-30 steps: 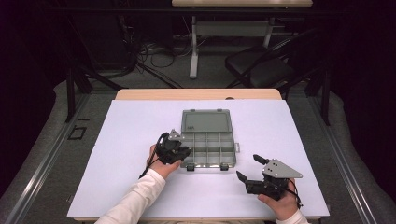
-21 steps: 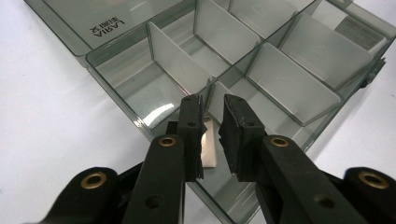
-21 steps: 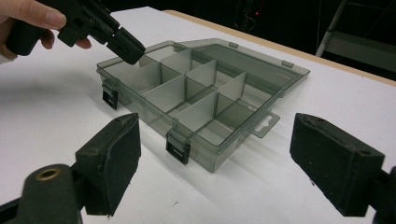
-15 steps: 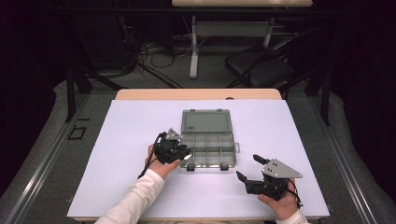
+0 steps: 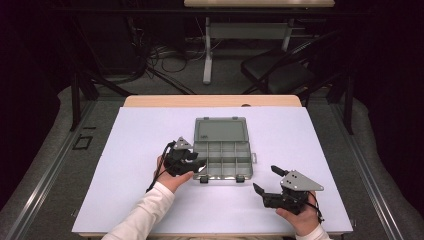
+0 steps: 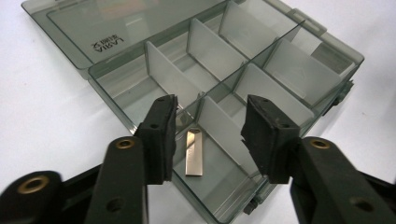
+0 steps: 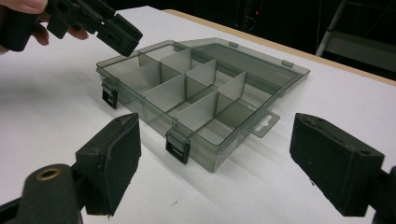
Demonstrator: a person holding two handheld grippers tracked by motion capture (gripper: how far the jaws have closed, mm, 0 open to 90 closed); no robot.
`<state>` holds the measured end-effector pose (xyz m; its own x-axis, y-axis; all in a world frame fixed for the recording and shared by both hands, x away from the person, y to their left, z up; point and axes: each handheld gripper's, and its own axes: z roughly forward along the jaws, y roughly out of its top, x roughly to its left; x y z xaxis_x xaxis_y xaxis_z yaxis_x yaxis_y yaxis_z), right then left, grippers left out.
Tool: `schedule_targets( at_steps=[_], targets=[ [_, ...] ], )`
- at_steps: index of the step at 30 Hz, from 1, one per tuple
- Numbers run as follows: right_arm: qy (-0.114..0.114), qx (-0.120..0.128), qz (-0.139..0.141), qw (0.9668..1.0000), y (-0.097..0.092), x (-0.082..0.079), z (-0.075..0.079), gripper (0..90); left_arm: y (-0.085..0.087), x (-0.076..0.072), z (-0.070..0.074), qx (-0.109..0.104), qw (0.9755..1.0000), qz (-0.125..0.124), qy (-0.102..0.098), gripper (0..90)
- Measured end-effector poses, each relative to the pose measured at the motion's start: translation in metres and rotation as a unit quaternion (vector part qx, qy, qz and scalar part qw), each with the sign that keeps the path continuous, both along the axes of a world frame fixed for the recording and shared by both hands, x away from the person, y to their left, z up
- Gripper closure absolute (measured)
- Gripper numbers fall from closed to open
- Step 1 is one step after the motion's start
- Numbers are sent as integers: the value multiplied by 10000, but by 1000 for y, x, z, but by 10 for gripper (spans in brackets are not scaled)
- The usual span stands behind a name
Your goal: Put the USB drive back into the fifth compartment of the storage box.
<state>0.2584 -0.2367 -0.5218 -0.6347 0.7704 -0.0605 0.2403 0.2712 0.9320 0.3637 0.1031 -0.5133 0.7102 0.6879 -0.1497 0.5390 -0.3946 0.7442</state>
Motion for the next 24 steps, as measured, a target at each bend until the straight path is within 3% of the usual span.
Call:
schedule_targets(
  at_steps=[7, 10, 14, 21, 24],
  targets=[
    [6, -1, -7, 10000, 0, 0, 0, 163, 3, -3, 2, -102, 9999, -85, -80, 448],
    [13, -4, -5, 10000, 0, 0, 0, 163, 6, -5, 4, -224, 9991, -218, -277, 410],
    [18, -6, -9, 10000, 0, 1, 0, 163, 10, -9, 8, -340, 9984, -214, -404, 401],
    [26, -9, -23, 10000, 0, 1, -1, 163, 18, -13, 11, -685, 9969, -315, -211, 383],
    [31, -7, -22, 10000, 1, 1, -1, 163, 21, -15, 13, -750, 9960, -326, -355, 350]
  ],
)
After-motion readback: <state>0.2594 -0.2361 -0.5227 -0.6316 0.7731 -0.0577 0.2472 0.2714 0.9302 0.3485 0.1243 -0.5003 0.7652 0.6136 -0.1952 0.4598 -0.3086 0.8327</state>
